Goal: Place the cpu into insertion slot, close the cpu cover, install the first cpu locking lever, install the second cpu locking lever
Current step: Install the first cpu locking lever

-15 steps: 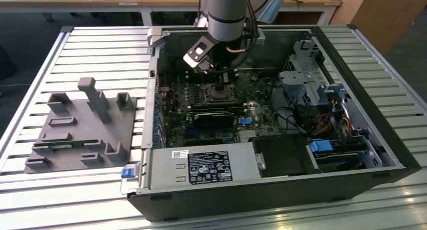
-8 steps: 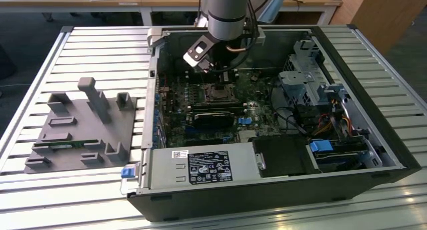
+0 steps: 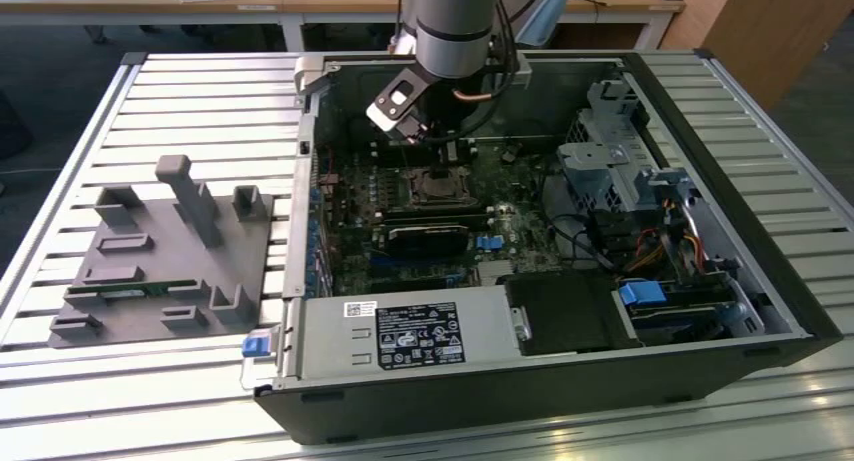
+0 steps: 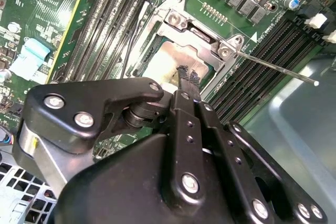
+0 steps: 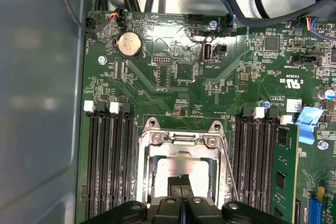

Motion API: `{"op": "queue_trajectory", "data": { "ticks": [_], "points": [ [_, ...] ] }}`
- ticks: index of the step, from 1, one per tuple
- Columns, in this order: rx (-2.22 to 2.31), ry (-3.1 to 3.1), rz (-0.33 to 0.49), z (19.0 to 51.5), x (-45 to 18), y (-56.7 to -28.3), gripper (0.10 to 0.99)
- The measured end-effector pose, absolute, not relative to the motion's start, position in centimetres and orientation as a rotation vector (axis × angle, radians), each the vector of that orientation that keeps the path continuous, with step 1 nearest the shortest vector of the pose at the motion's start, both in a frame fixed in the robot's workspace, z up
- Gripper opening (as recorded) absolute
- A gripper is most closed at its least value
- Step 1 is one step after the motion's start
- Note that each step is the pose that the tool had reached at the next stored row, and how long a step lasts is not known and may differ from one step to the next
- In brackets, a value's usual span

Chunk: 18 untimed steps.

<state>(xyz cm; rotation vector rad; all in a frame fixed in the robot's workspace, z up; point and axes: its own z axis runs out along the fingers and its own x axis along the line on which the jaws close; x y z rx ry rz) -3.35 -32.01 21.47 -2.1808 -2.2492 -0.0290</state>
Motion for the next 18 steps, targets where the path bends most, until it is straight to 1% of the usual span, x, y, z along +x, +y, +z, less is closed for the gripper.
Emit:
{"op": "queue_trajectory", "data": {
  "ticks": [18],
  "points": [
    [-2.181, -2.249, -0.029, 22.29, -3.35, -32.0, 0.106]
  ]
}}
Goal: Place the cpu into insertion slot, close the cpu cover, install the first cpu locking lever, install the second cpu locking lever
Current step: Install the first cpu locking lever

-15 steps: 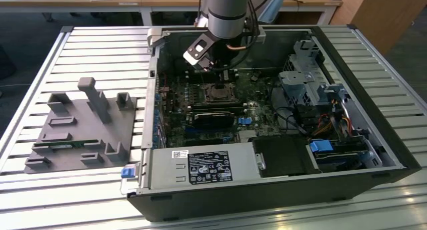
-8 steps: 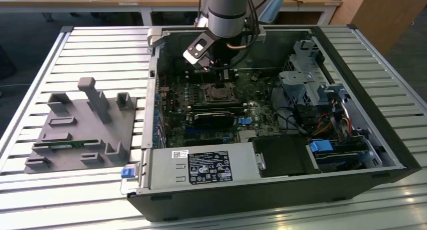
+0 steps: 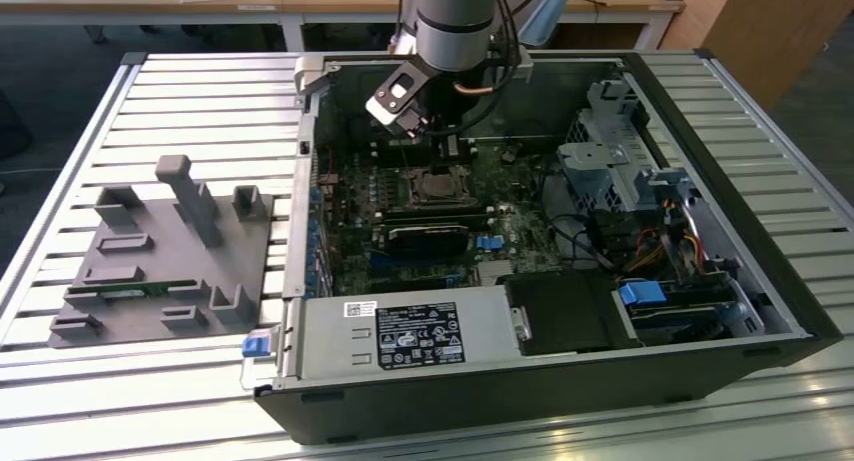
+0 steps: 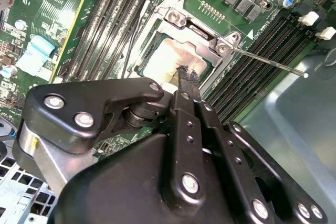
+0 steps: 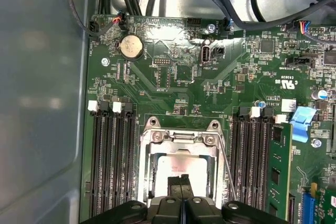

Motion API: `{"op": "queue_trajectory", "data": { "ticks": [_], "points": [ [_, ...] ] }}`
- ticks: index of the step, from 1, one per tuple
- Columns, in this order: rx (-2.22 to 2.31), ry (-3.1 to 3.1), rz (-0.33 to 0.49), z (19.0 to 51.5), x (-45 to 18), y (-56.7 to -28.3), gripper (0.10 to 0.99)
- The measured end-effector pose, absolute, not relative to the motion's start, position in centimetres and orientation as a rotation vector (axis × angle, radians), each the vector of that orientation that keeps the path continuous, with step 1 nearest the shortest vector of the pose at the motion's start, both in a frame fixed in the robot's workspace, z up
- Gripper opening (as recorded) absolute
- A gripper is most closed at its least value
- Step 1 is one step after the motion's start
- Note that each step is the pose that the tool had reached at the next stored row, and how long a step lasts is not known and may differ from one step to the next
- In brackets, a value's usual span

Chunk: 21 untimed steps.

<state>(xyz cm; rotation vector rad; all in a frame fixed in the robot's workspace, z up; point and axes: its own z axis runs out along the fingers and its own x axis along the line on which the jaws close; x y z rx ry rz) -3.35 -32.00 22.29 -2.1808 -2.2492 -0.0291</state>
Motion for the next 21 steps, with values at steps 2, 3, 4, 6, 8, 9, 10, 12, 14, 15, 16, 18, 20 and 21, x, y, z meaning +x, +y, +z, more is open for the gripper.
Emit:
{"op": "queue_trajectory", "data": {
  "ticks": [2, 3, 4, 6, 8, 9, 10, 12, 14, 15, 16, 18, 20, 21],
  "points": [
    [-2.181, -2.249, -0.029, 22.4, -3.4, -32.0, 0.106],
    [-2.181, -2.249, -0.029, 22.4, -3.4, -32.0, 0.106],
    [-2.181, -2.249, -0.029, 22.5, -3.4, -32.0, 0.106],
    [-2.181, -2.249, -0.029, 22.5, -3.4, -32.0, 0.106],
    [-2.181, -2.249, -0.029, 22.7, -3.4, -32.0, 0.106],
    [-2.181, -2.249, -0.029, 22.8, -3.4, -32.0, 0.106],
    [-2.181, -2.249, -0.029, 22.9, -3.4, -32.0, 0.106],
    [-2.181, -2.249, -0.029, 23.2, -3.4, -32.0, 0.106],
    [-2.181, -2.25, -0.03, 23.5, -3.3, -32.0, 0.106],
    [-2.181, -2.25, -0.031, 23.7, -3.3, -32.0, 0.106],
    [-2.182, -2.25, -0.031, 24.0, -3.4, -32.0, 0.106],
    [-2.182, -2.251, -0.032, 24.4, -3.4, -32.0, 0.106],
    [-2.183, -2.251, -0.033, 24.9, -3.4, -32.0, 0.106],
    [-2.183, -2.251, -0.034, 25.2, -3.4, -32.0, 0.106]
  ]
}}
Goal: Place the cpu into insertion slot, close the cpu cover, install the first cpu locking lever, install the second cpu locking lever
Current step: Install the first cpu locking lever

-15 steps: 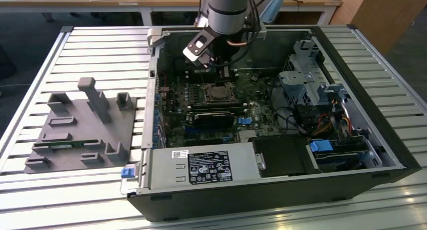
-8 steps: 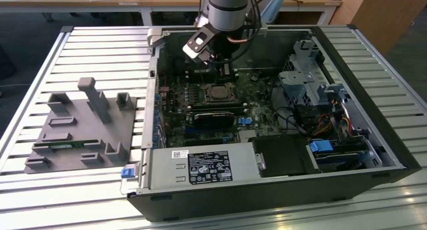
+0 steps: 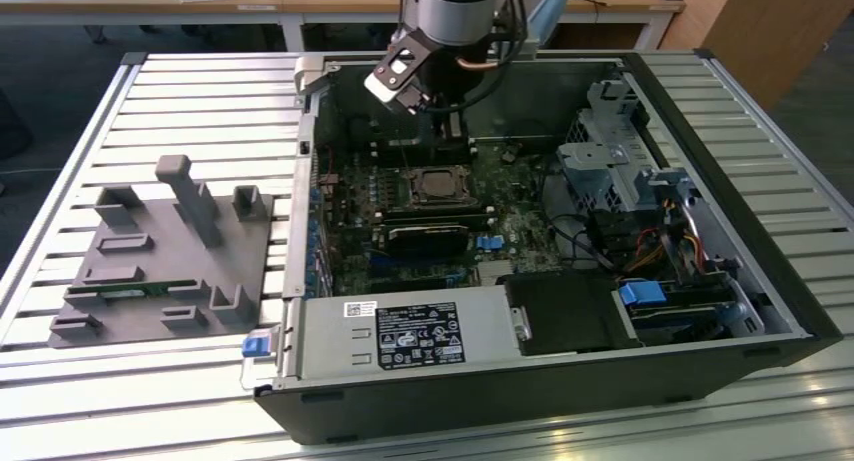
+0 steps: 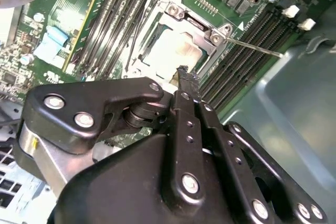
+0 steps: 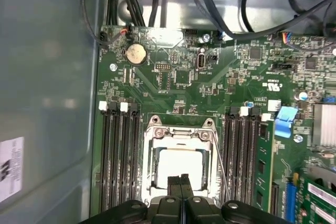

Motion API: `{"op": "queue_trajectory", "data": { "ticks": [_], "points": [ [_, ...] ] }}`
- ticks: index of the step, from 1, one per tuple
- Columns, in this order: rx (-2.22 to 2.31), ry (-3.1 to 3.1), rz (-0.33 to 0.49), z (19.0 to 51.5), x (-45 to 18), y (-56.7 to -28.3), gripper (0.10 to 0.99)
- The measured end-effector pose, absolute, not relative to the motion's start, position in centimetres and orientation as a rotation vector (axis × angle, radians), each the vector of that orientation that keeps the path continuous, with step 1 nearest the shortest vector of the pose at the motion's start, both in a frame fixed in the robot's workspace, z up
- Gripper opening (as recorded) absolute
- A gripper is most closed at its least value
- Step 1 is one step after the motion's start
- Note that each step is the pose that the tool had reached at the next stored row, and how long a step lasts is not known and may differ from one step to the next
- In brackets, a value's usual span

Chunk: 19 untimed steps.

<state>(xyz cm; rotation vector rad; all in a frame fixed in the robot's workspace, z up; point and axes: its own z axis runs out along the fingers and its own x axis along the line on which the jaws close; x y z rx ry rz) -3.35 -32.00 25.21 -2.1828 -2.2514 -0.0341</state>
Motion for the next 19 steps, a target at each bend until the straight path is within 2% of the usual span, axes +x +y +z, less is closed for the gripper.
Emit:
{"op": "queue_trajectory", "data": {
  "ticks": [8, 19],
  "points": [
    [-2.184, -2.252, -0.034, 27.0, -3.4, -32.0, 0.106],
    [-2.161, -2.275, -0.033, 27.0, -3.4, -32.0, 0.106]
  ]
}}
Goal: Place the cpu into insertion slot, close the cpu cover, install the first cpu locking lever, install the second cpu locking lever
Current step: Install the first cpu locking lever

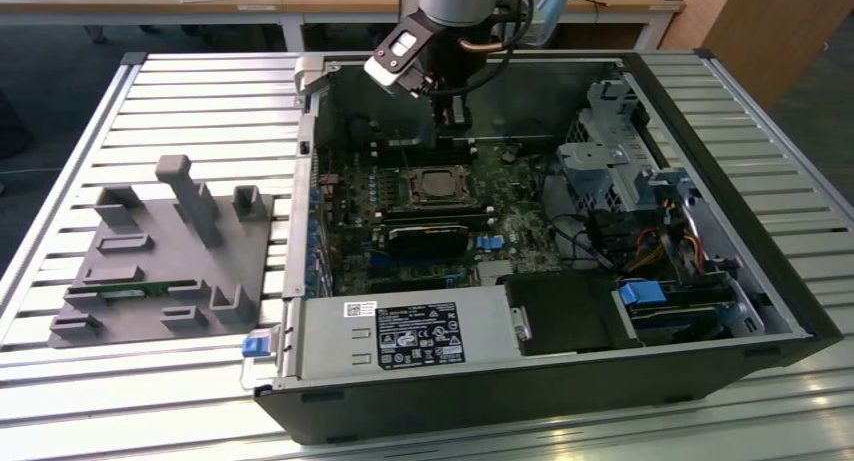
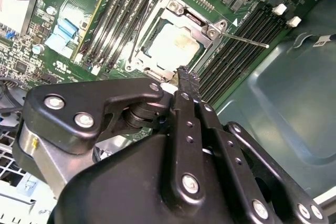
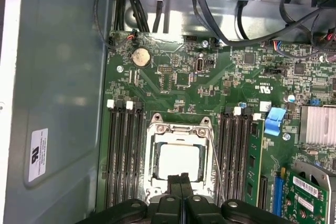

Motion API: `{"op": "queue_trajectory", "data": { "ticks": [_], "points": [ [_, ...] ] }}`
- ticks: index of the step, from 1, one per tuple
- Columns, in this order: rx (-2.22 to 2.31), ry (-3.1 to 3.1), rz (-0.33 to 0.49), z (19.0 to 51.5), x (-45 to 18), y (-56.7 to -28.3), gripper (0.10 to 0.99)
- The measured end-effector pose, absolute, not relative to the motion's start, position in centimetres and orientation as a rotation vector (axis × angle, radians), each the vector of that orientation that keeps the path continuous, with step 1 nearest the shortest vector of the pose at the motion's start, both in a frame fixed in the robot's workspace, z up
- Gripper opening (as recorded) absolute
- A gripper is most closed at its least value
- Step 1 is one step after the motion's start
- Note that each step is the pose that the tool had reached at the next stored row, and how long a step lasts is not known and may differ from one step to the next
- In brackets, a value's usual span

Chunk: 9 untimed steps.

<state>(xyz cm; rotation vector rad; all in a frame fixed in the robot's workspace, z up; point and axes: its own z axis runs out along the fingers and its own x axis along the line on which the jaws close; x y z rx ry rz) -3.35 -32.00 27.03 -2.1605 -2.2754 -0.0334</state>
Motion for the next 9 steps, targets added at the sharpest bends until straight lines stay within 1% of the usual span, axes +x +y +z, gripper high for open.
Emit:
{"op": "queue_trajectory", "data": {
  "ticks": [9],
  "points": [
    [-2.149, -2.286, -0.033, 27.03, -3.35, -32.0, 0.106]
  ]
}}
